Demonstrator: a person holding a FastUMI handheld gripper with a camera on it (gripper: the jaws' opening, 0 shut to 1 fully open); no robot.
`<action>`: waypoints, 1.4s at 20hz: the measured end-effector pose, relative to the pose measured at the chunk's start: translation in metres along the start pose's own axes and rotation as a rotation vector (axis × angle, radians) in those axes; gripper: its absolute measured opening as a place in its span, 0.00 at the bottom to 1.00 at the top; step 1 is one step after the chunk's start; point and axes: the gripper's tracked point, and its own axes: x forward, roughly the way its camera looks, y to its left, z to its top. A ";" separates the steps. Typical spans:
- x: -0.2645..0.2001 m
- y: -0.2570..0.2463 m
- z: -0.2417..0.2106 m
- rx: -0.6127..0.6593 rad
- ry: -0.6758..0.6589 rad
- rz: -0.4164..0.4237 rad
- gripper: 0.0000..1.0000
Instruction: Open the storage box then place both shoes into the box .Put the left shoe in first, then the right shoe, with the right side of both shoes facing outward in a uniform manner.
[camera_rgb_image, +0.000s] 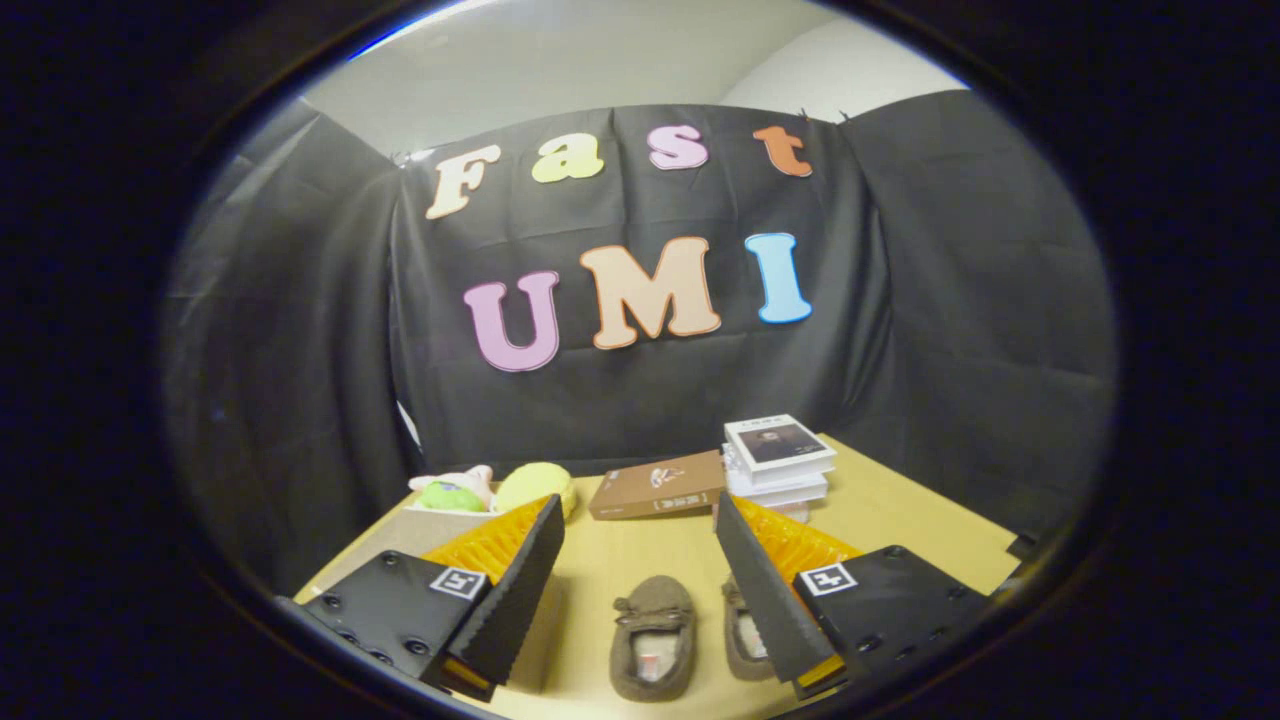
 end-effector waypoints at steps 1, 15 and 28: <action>0.000 0.009 -0.002 0.039 -0.001 0.021 0.97; -0.032 0.089 -0.049 0.850 0.009 0.134 1.00; -0.025 0.061 -0.184 1.456 0.152 -0.090 0.98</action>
